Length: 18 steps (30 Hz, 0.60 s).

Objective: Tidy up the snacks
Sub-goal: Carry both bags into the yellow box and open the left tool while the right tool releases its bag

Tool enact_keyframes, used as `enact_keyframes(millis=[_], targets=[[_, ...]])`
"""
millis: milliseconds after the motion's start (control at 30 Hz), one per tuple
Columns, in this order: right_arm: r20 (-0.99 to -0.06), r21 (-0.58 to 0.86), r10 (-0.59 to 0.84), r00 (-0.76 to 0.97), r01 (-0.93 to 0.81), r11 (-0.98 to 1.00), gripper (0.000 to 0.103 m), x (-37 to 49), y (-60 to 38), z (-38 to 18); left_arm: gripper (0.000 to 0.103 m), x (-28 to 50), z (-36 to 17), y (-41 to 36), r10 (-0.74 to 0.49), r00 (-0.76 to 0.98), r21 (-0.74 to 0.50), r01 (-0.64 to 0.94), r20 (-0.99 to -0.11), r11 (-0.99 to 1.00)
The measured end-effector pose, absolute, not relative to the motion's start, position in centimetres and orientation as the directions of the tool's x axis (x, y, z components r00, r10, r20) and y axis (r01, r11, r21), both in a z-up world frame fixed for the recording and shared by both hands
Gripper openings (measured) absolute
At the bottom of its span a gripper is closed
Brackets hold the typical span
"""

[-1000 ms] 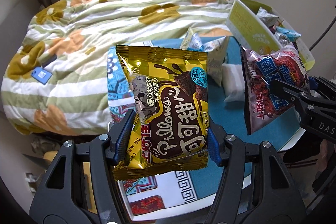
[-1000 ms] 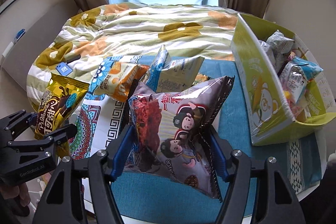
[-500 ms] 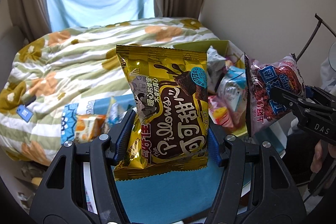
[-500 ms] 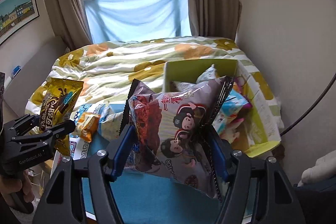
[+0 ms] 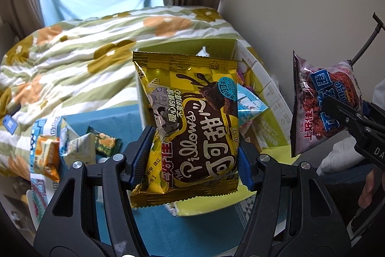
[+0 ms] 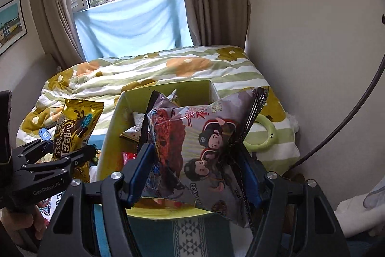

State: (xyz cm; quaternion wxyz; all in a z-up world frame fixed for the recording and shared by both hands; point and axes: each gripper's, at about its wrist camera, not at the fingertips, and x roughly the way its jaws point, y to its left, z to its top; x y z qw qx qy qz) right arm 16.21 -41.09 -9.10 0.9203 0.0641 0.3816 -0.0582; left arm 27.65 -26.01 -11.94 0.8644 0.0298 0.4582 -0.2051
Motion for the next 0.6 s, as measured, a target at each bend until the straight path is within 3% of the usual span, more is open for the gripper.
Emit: enact_keyframes(millis=[33, 100, 133, 167, 367, 600], targets=[[-0.715, 0.07, -0.063, 0.697, 0.161, 0.984, 0.064, 16.4, -41.6, -9.3, 0.06, 27.9, -12.3, -26.3, -0.324, 0.488, -0.138, 0.379, -0.81, 0.915], [-0.727, 0.065, -0.072, 0.682, 0.173, 0.983, 0.064, 16.7, -42.5, -9.8, 0.083, 28.2, -13.0, -26.7, -0.306, 0.481, -0.117, 0.384, -0.821, 0.916], [-0.734, 0.068, -0.072, 0.676, 0.179, 0.981, 0.064, 16.8, -42.7, -10.0, 0.1, 28.1, -13.1, -26.8, -0.288, 0.488, -0.095, 0.382, -0.824, 0.919], [-0.739, 0.072, -0.072, 0.67, 0.184, 0.98, 0.064, 16.8, -43.1, -10.2, 0.103, 27.9, -13.1, -26.7, -0.28, 0.503, -0.08, 0.382, -0.818, 0.921], [-0.755, 0.06, -0.09, 0.65, 0.205, 0.977, 0.064, 16.8, -43.8, -11.4, 0.103, 27.4, -13.2, -23.7, -0.291, 0.49, -0.114, 0.36, -0.822, 0.926], [-0.733, 0.072, -0.019, 0.68, 0.104, 0.992, 0.064, 17.5, -42.2, -11.9, 0.103, 27.2, -12.8, -20.3, -0.252, 0.513, -0.102, 0.302, -0.821, 0.948]])
